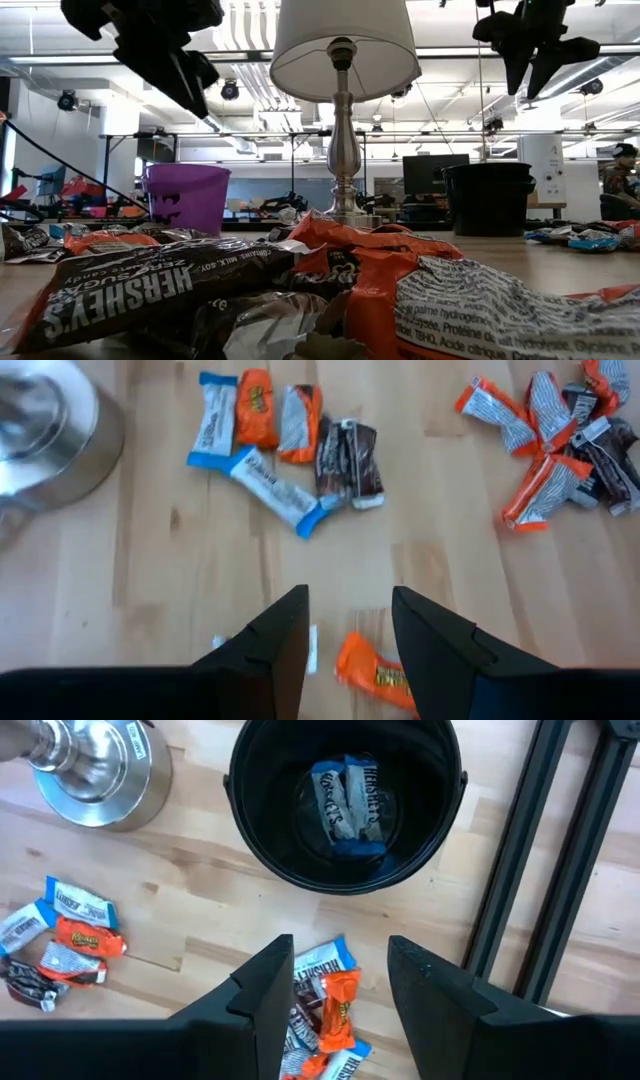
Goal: Sort candy
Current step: Put the black chocolate into the orange bucket
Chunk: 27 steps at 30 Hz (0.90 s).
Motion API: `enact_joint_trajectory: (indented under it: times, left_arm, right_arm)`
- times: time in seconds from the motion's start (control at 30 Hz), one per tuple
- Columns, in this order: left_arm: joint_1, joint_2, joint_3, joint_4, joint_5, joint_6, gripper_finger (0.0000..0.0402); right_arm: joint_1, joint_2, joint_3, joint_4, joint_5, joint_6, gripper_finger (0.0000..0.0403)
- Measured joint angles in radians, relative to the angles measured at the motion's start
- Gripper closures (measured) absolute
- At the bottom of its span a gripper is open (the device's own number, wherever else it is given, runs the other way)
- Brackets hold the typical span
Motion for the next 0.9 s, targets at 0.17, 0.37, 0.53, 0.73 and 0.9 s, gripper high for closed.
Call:
enact_joint_trajectory:
  times: [0.17, 0.37, 0.53, 0.73, 0.9]
  left_arm:
    - [-0.006, 0.076, 0.000, 0.107, 0.000, 0.056, 0.0274]
    - [-0.005, 0.178, 0.000, 0.202, 0.019, 0.051, 0.0274]
    - [-0.006, 0.247, 0.001, 0.260, 0.027, 0.021, 0.0274]
    - [-0.012, 0.329, 0.007, 0.308, 0.025, 0.008, 0.0274]
    - [-0.017, 0.411, 0.047, 0.321, 0.025, 0.022, 0.0274]
  right_arm:
    - [0.000, 0.000, 0.000, 0.007, 0.000, 0.019, 0.0250]
    - [0.000, 0.000, 0.000, 0.006, 0.000, 0.026, 0.0252]
    - [0.000, -0.001, 0.000, 0.006, 0.000, 0.003, 0.0250]
    - [0.000, -0.001, 0.000, 0.006, 0.001, -0.025, 0.0252]
    - [0.000, -0.001, 0.000, 0.006, 0.001, -0.047, 0.0250]
